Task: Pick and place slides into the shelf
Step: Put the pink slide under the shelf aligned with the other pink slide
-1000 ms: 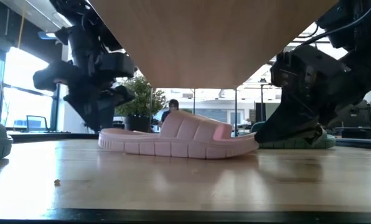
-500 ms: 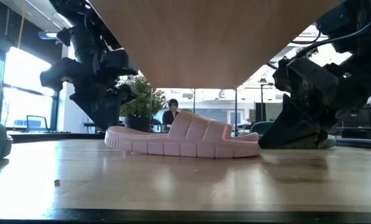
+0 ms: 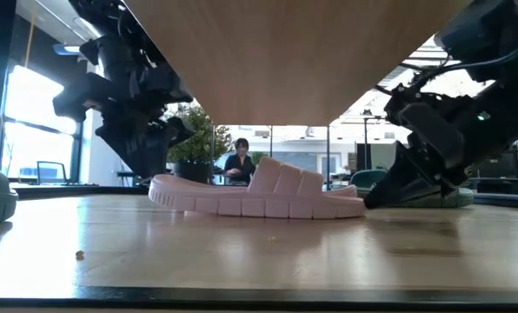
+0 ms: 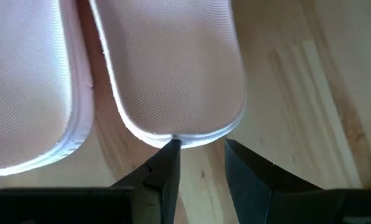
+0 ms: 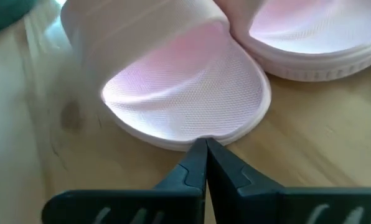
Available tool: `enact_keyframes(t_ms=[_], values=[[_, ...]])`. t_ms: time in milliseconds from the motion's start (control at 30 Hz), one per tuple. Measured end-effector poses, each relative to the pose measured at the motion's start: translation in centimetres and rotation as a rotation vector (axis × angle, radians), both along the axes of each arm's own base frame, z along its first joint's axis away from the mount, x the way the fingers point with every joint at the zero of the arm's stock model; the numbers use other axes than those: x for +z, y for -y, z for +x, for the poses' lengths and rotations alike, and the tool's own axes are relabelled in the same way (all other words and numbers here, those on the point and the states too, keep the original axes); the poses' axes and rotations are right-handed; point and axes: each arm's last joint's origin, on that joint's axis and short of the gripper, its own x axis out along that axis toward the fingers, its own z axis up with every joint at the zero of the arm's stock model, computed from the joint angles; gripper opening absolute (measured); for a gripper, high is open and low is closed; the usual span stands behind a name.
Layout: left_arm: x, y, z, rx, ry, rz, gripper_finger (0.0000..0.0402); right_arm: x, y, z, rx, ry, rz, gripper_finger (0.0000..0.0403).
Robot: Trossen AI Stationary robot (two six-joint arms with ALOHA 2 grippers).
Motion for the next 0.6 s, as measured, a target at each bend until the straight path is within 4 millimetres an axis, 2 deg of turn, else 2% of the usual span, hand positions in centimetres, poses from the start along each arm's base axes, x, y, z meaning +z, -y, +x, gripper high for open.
enact_keyframes(t_ms=[367, 600], values=[[0.2, -0.1, 0.8, -0.006, 0.075, 0.003, 0.0110, 0.7, -0.5, -1.4, 0.018, -0.068, -0.103, 0.0000], [-0.6, -0.1, -0.1, -0.023, -0.050, 0.027, 0.0110, 2.5, -0.7, -1.8, 0.075, -0.050, -0.081, 0.0000]])
